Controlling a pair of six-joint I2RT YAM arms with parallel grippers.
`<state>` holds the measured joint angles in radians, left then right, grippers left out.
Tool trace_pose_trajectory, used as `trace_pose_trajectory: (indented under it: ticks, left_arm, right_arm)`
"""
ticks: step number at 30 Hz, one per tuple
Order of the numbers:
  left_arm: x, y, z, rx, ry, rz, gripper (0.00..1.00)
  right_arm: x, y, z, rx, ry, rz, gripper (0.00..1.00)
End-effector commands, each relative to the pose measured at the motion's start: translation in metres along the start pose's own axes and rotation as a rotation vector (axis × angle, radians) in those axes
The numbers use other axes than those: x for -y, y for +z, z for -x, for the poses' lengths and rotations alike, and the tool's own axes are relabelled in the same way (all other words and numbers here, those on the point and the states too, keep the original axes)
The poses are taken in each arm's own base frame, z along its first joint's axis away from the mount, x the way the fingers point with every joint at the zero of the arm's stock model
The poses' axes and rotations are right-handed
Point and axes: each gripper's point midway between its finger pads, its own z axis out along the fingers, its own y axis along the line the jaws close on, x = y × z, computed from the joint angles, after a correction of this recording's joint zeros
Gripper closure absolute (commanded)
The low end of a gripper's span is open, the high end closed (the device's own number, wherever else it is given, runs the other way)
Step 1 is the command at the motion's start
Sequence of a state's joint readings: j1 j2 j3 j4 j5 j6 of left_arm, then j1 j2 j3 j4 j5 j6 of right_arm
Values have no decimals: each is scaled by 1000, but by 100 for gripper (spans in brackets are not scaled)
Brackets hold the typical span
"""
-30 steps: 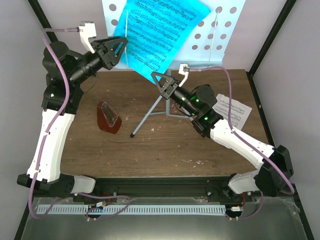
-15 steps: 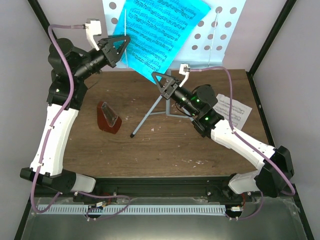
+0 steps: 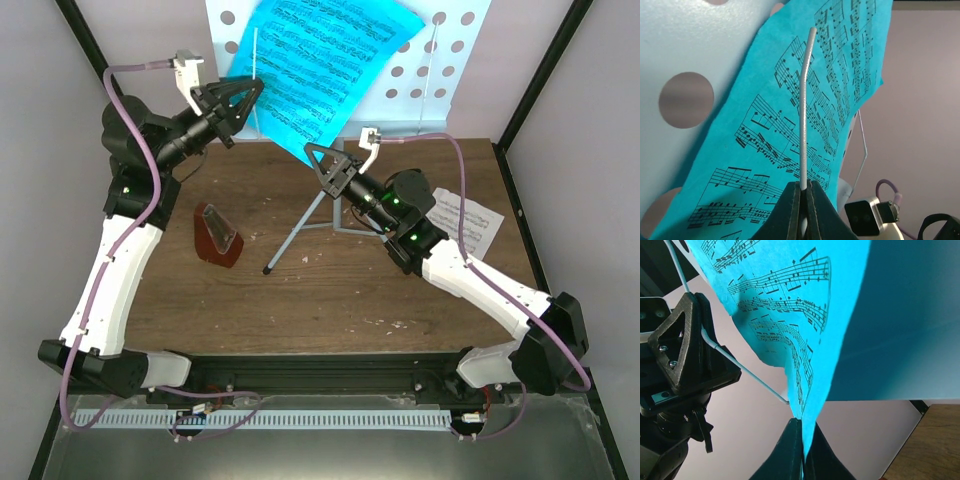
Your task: Pack up the instrument practice props
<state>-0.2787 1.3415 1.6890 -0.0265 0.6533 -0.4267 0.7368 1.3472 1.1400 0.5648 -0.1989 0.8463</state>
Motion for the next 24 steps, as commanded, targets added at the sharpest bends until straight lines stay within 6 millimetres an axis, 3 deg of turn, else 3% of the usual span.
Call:
trace_pose_trajectory:
  ticks: [1,9,16,20,24]
  left_arm:
    - [14,-5,3,21,110,-54,100]
    - [5,-4,0,18,90,-16,100]
    - [-3,-4,2,25,49,33,100]
    - [-11,-4,-1,20,26,72,76]
    - [-15,-7,-3,14,11,97,60]
  right_arm:
    - [-27,-2,23,60,-25,45,99]
    - [-40,-23,40,135,-99,48,99]
    - [-32,-83,74,321,-218,-121,99]
    - [-35,-113,81,323,-289,-195,99]
    - [-26,-137,61,221,-319,-244,99]
